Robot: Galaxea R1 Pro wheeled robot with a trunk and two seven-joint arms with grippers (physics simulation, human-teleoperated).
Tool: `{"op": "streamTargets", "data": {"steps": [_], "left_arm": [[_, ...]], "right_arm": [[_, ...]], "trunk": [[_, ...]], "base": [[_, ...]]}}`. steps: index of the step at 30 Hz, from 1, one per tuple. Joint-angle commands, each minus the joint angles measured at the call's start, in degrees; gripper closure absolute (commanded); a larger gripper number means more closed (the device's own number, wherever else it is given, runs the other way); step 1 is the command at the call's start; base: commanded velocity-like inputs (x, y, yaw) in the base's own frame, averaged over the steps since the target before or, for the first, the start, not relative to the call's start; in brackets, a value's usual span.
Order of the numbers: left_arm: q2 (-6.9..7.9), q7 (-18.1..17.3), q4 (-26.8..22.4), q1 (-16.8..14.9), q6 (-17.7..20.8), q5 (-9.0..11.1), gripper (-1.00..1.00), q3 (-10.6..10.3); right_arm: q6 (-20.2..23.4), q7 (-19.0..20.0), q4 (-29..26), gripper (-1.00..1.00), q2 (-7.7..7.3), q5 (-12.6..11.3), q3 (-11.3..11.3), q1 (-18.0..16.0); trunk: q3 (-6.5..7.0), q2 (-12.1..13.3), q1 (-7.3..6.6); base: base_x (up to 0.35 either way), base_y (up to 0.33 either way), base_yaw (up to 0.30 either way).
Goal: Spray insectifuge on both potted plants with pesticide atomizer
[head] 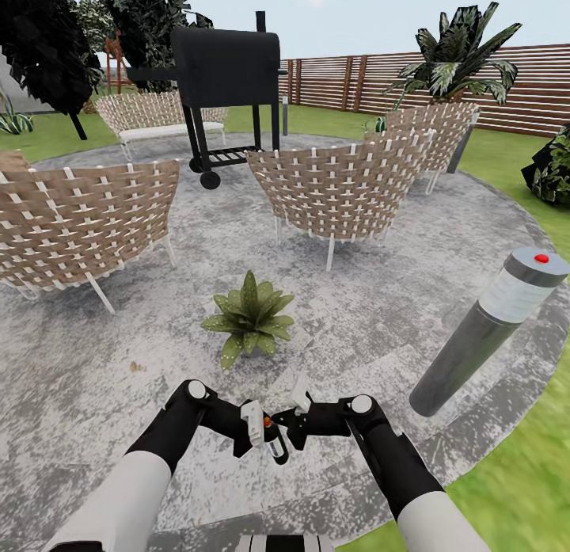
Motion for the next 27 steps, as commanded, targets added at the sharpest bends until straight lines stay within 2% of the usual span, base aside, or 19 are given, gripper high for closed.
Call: {"op": "streamTargets", "data": {"steps": [1,8,12,14,17,20,23,24,26,27], "left_arm": [[-0.11,-0.26,-0.05,-0.03,-0.26,-0.44,1.00,0.36],[-0.04,-0.11,0.01,-0.03,-0.11,-0.46,1.00,0.36],[1.20,0.03,0.35,0.02,-0.09,-1.15,1.00,0.58],[3.31,0.09,0.49,0.05,-0.07,-1.46,1.00,0.55],[7.28,1.16,0.66,0.11,0.05,-2.51,1.00,0.49],[10.03,2.03,0.86,0.20,0.09,-3.86,1.00,0.51],[12.95,2.18,0.91,0.29,0.09,-4.17,1.00,0.61],[13.87,2.19,0.91,0.46,0.11,-4.20,1.00,0.62],[15.49,2.20,0.87,1.65,0.19,-4.21,1.00,0.70],[16.90,2.23,0.89,2.50,0.18,-4.22,1.00,0.76]], "right_arm": [[0.53,0.25,-0.10,1.00,-0.01,0.12,-0.02,-0.02],[0.53,0.26,-0.09,1.00,-0.13,0.12,-0.01,-0.02],[0.53,0.26,-0.16,1.00,-0.13,0.12,0.06,-0.02],[0.56,0.27,-0.19,1.00,-0.13,0.12,0.15,-0.02],[0.61,0.28,-0.30,1.00,-0.13,0.12,0.28,-0.02],[0.61,0.27,-0.28,1.00,-0.13,0.12,0.32,-0.02],[0.61,0.26,-0.19,1.00,-0.16,0.17,0.24,-0.02],[0.61,0.30,-0.19,-1.00,-0.26,0.19,0.17,-0.02],[0.58,0.36,-0.22,-1.00,-0.41,0.20,0.07,-0.02],[0.55,0.29,-0.22,-1.00,-0.55,0.30,-0.01,-0.02]], "trunk": [[-0.05,-0.02,-0.01],[-0.05,-0.02,-0.01],[-0.05,-0.02,-0.01],[-0.05,-0.02,-0.01],[-0.05,-0.02,-0.01],[-0.05,-0.02,-0.01],[-0.05,-0.02,-0.01],[-0.05,-0.02,-0.01],[-0.05,-0.02,-0.01],[-0.05,-0.02,-0.01]], "base": [[0.000,0.000,0.000],[0.000,0.000,0.000],[0.000,0.000,0.000],[0.000,0.000,0.000],[0.000,0.000,0.000],[0.000,0.000,0.000],[0.000,0.000,0.000],[0.000,0.000,0.000],[0.000,0.000,0.000],[0.000,0.000,0.000]]}}
